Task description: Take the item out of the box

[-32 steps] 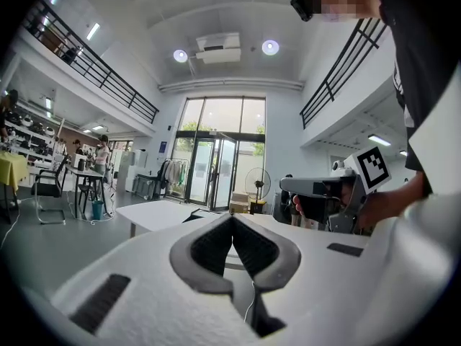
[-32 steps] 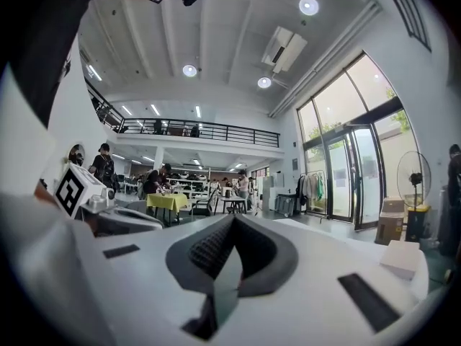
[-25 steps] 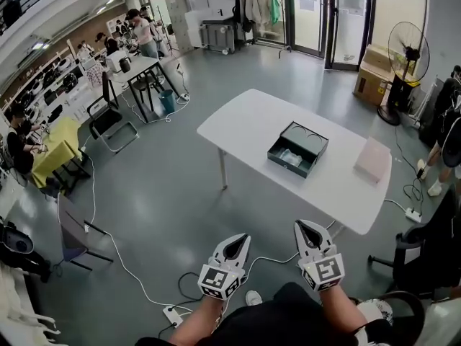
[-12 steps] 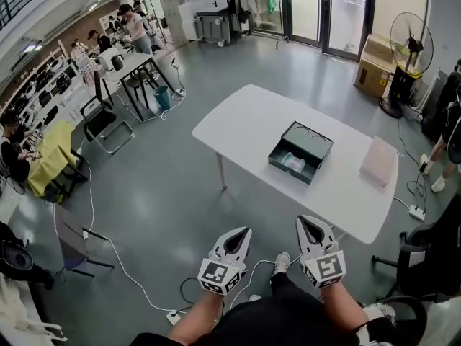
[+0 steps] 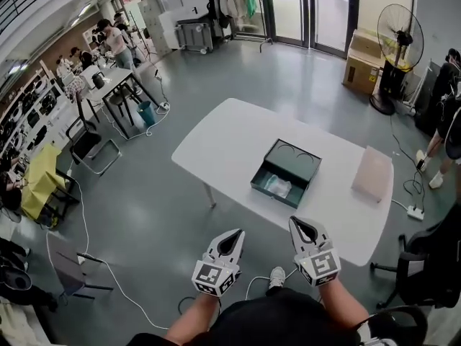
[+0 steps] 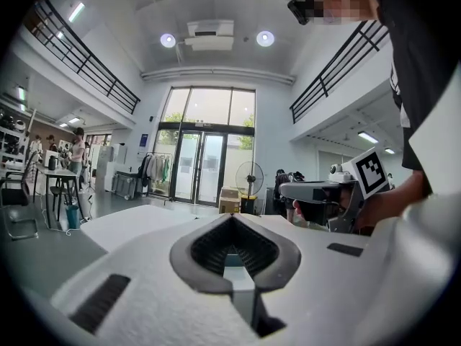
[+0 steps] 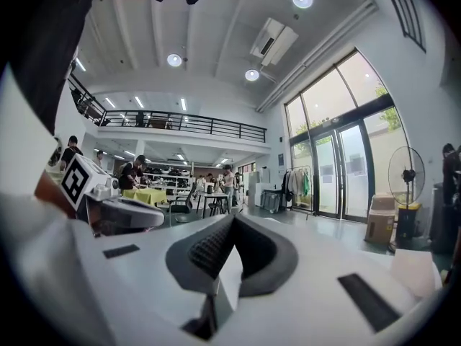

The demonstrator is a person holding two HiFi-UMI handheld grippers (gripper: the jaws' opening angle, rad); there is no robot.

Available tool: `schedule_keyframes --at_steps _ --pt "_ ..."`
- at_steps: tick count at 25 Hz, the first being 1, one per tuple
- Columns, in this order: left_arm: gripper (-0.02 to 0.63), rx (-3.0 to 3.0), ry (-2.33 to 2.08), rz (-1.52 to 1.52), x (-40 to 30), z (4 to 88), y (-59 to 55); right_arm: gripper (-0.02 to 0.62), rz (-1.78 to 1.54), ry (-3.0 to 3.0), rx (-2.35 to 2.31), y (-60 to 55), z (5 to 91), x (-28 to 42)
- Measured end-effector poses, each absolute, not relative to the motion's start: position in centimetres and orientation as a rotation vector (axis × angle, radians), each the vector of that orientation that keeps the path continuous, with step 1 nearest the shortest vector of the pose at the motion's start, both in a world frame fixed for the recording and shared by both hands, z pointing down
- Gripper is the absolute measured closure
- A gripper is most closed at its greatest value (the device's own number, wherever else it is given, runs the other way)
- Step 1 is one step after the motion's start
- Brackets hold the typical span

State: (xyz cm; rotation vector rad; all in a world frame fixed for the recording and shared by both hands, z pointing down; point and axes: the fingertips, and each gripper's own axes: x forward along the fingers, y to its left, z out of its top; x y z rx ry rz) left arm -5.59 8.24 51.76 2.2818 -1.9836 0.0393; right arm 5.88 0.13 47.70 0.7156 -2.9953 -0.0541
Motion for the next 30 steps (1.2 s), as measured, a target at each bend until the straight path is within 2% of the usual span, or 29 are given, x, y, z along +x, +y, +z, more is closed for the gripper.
schedule_keyframes --at_steps 8,16,30 --pt "0.597 2.313 -1.932 0.04 -5.4 51.2 0.0 0.59 -0.051 -2.958 0.795 -9.0 48.0 7.7" --pt "0.597 2.312 -1.901 0.056 -6.6 52.5 -4.8 0.589 -0.029 -2.938 0.815 -13.1 48.8 7.0" --pt "0.597 2.43 -1.694 0.034 -13.0 52.8 -12.7 0.589 0.058 -2.876 0.988 -19.3 49.1 0.5"
